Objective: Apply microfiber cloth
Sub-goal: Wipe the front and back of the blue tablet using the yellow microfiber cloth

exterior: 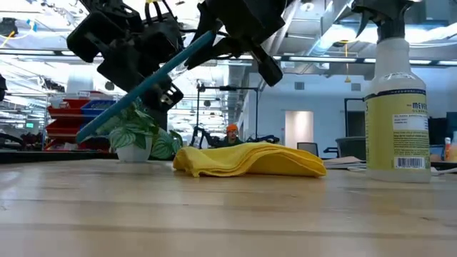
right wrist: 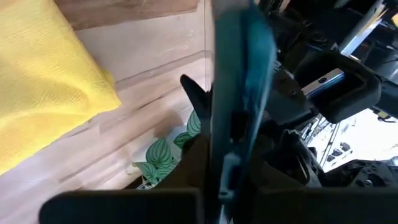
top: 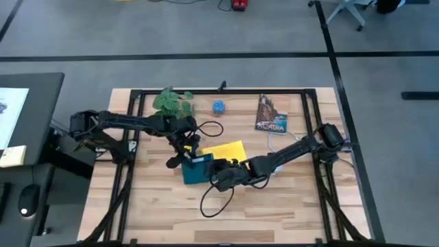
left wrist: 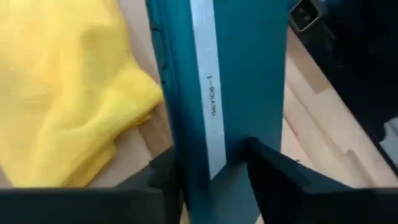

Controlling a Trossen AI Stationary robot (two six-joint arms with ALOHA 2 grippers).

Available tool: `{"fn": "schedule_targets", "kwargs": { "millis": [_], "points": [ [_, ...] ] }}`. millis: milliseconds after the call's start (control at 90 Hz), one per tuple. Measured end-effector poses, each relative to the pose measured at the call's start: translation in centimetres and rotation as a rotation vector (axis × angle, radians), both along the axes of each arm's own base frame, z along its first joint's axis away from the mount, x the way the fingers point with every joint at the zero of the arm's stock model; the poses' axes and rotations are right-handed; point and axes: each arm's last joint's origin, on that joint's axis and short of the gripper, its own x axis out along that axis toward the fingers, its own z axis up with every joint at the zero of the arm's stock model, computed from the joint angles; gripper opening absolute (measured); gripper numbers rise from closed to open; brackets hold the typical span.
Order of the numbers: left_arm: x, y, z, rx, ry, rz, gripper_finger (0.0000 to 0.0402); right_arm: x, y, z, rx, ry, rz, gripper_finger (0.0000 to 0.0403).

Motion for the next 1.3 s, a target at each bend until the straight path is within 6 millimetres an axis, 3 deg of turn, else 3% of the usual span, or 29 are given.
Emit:
{"fn": "schedule_targets", "kwargs": {
  "millis": [233,344,689,900,1033,1300],
  "points": [
    [0.0,-0.1,0.1,-0.088,0.02,0.008,0.0086,0.3,0.0,0.6,-0.114,-0.015,0.021,0.0013],
    [0.1,-0.2,0.3,-0.12,0.021,0.021,0.009,0.7,0.0,1.1,-0.202,-0.034,0.049,0.0014],
    [0.3,-0.6,0.6,-0.21,-0.003,-0.033,0.0109,1.0,-0.2,1.8,-0.195,-0.103,0.019,0.0014],
    [0.1,-0.6,0.5,-0.207,0.007,-0.041,0.0067,1.0,-0.1,1.8,-0.18,-0.116,0.011,0.0015],
    [0.1,-0.5,0.4,-0.196,0.007,-0.038,0.0014,0.9,0.0,1.8,-0.125,-0.147,-0.005,0.0035],
    [-0.2,0.7,0.2,-0.082,0.019,0.034,0.0007,0.7,0.1,1.2,0.015,-0.175,-0.076,0.0105]
  ]
}}
